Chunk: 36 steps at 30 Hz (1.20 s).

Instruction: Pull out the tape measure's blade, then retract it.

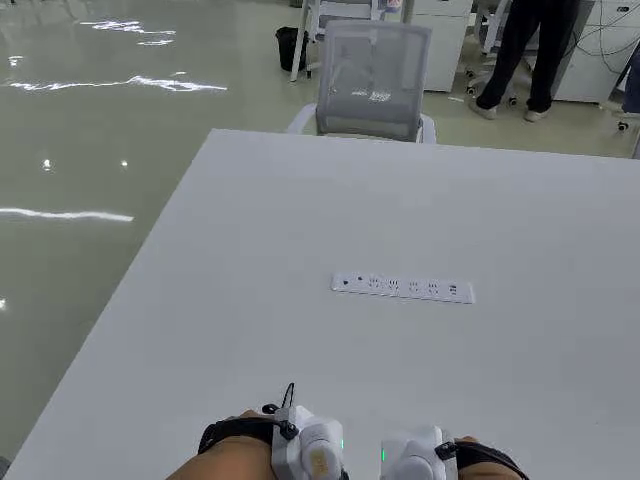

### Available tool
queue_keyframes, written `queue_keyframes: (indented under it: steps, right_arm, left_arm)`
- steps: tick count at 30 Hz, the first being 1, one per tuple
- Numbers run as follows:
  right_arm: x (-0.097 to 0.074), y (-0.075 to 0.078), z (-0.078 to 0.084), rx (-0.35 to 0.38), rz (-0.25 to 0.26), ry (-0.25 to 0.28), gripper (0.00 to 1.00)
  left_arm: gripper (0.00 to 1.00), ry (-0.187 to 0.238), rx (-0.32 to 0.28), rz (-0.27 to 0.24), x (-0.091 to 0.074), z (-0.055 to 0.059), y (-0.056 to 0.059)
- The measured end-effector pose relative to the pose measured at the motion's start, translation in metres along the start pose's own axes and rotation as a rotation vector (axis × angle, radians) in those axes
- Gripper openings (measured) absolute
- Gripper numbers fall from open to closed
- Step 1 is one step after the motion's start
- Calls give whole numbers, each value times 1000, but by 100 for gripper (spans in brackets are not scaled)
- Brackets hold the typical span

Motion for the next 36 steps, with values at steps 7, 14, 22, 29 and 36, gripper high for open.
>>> queue_keyframes:
  steps: [7, 14, 22, 29, 36]
  right_arm:
    - [-1, 0, 3, 7, 2, -8, 11]
    - [-4, -1, 6, 10, 2, -17, 11]
    - [-6, -2, 11, 9, 7, -21, 11]
    - [-7, -2, 13, 12, 5, -30, 11]
    - [-9, -2, 16, 15, 8, -38, 11]
  left_arm:
    - [34, -1, -1, -1, 0, 0, 0]
    - [34, -2, 0, -3, 0, 0, 0]
    - [34, -1, 0, -11, 0, 0, 0]
    - [34, 0, 1, -14, 0, 0, 0]
    - [34, 1, -1, -13, 0, 1, 0]
Point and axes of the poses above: the centre of the closed fingertips' face, and the gripper's own axes: x roughly forward along the fingers, y roughly to its right, z roughly out of its underside, the point moved 6 cm from there along -x, roughly backward along the fingers, and after that the axes turned 1 degree about y, right-handed, at the moved point
